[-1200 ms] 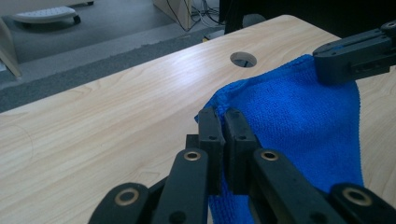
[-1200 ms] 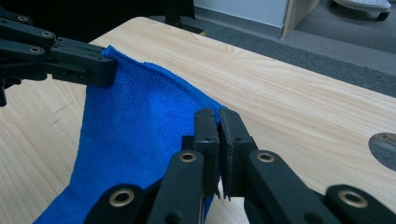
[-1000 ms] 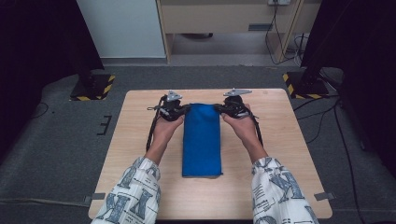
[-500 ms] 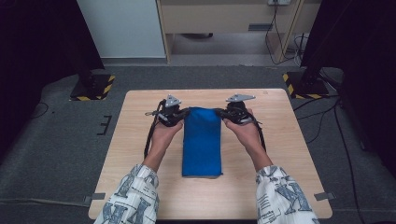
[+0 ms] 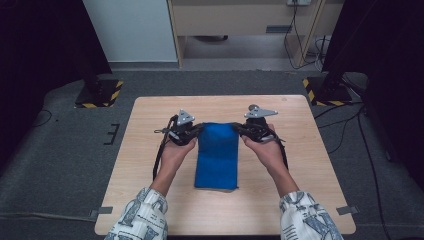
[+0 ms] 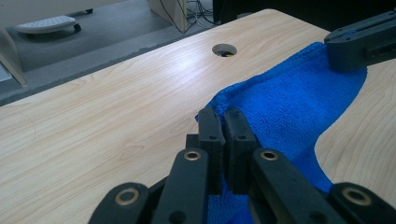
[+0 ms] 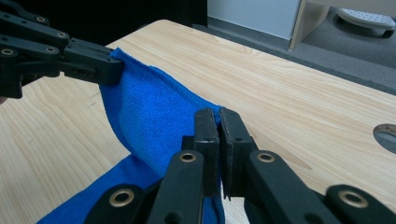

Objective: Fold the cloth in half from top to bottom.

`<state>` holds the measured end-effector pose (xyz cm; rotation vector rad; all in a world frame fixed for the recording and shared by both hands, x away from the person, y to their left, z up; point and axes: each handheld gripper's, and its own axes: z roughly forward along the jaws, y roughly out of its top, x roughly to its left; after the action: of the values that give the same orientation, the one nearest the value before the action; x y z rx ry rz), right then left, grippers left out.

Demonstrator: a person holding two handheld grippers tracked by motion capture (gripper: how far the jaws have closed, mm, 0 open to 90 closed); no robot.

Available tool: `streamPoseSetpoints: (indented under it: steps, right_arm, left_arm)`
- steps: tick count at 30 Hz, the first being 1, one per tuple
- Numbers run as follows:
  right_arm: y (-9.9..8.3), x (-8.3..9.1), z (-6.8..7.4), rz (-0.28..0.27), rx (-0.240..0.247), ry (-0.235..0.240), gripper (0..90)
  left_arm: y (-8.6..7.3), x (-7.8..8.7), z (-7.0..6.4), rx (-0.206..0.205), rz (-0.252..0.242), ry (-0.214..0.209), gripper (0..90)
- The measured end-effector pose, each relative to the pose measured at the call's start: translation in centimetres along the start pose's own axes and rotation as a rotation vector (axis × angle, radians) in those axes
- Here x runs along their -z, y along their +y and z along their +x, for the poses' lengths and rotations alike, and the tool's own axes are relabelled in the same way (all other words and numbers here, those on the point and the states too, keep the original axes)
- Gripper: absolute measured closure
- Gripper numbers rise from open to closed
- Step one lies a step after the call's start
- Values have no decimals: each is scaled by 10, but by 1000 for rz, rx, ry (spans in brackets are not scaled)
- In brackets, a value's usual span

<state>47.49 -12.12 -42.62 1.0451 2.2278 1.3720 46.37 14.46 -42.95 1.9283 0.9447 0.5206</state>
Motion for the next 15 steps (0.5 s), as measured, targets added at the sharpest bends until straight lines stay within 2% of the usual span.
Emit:
streamPoseSetpoints:
  steps: [5,8,12,15]
  right_arm:
    - [-3,-3,-2,-1,-12,2,870]
    - [-4,-4,1,2,-10,5,870]
    - [-9,1,10,4,14,14,869]
    - [-18,0,11,12,5,23,869]
  left_arm:
    - [-1,1,1,-1,4,-1,869]
    - [-3,5,2,-7,8,1,869]
    - [-11,9,-1,-11,11,-4,868]
    - [-21,8,-5,-4,5,-18,868]
